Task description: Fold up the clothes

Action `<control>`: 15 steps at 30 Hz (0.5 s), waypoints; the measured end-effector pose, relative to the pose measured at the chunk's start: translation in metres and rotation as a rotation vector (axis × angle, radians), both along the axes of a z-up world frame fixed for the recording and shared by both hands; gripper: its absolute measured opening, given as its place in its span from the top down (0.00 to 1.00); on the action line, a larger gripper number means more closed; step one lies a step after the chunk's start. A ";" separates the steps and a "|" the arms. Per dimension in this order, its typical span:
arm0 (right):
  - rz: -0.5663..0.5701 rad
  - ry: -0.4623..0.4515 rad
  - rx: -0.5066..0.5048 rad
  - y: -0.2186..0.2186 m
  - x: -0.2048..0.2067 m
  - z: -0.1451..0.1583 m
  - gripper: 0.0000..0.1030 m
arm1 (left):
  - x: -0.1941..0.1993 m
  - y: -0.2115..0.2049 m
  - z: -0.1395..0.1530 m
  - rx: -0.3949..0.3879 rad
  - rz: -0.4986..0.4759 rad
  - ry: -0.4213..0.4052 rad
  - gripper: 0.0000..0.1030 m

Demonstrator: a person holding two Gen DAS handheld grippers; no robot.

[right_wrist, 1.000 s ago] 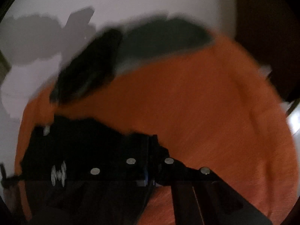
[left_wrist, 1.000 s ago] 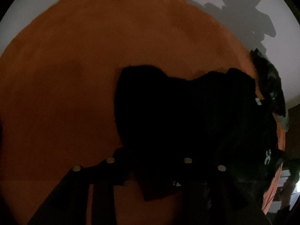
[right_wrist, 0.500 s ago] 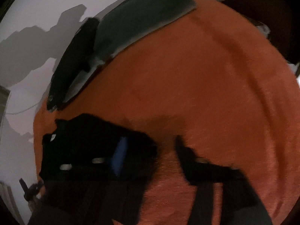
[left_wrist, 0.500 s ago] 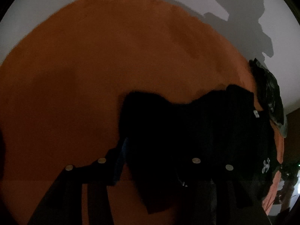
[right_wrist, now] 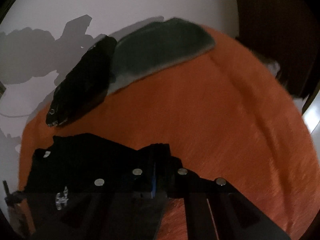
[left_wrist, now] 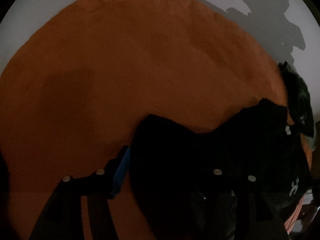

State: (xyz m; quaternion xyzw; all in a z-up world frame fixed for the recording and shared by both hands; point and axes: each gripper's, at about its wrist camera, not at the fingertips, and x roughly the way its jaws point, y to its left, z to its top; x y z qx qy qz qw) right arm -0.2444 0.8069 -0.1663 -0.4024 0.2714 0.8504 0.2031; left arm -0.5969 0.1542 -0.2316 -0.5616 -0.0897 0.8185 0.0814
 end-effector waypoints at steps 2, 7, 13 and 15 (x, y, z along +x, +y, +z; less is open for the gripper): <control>0.004 -0.012 0.021 0.000 -0.005 -0.001 0.96 | -0.004 0.011 0.004 0.000 -0.024 0.032 0.97; 0.003 -0.016 -0.011 0.007 -0.015 -0.007 0.96 | -0.006 0.007 0.044 -0.011 0.050 0.178 0.97; 0.012 -0.079 -0.027 0.003 -0.004 -0.027 0.95 | -0.004 0.002 0.006 -0.086 0.094 -0.022 0.96; 0.005 -0.091 -0.037 0.003 -0.002 -0.034 0.95 | 0.003 0.003 -0.010 -0.043 0.093 -0.071 0.94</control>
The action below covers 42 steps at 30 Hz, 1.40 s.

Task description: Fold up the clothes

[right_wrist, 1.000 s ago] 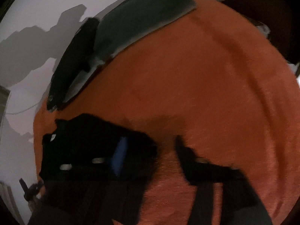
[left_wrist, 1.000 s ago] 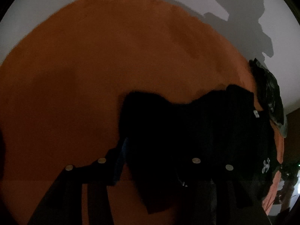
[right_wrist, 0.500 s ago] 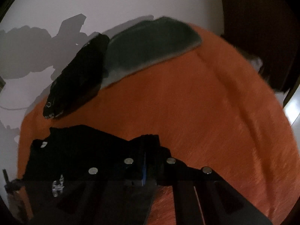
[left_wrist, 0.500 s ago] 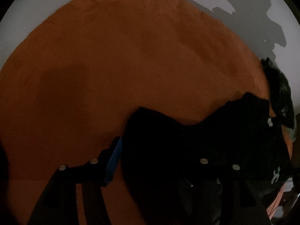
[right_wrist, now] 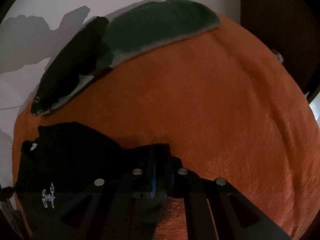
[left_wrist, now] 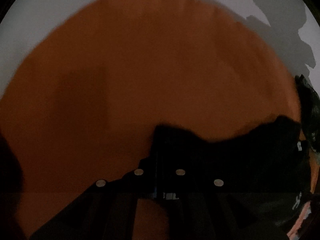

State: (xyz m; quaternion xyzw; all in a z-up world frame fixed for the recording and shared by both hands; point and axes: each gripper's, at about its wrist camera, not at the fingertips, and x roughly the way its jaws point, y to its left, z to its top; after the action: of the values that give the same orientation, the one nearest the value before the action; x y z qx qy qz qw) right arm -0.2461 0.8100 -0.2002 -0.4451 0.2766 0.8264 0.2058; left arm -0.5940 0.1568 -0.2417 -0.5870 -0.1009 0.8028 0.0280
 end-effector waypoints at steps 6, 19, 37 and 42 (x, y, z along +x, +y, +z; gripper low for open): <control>-0.001 0.015 -0.086 0.003 0.011 0.009 0.87 | 0.027 -0.011 0.019 0.131 0.006 0.027 0.45; 0.308 0.036 -0.099 -0.116 0.133 0.013 0.35 | 0.117 0.032 -0.009 0.039 -0.235 0.018 0.41; 0.291 -0.004 -0.164 -0.126 0.118 -0.001 0.44 | 0.096 0.080 -0.022 0.205 -0.222 0.044 0.58; 0.295 -0.019 -0.164 -0.132 0.116 -0.004 0.44 | 0.110 0.093 -0.011 0.096 -0.264 0.111 0.93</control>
State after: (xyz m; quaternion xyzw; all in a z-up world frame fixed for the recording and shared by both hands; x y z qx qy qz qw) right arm -0.1298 0.6776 -0.2046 -0.5040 0.2726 0.8182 0.0479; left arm -0.4841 0.2498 -0.2526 -0.5477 -0.0593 0.8178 0.1667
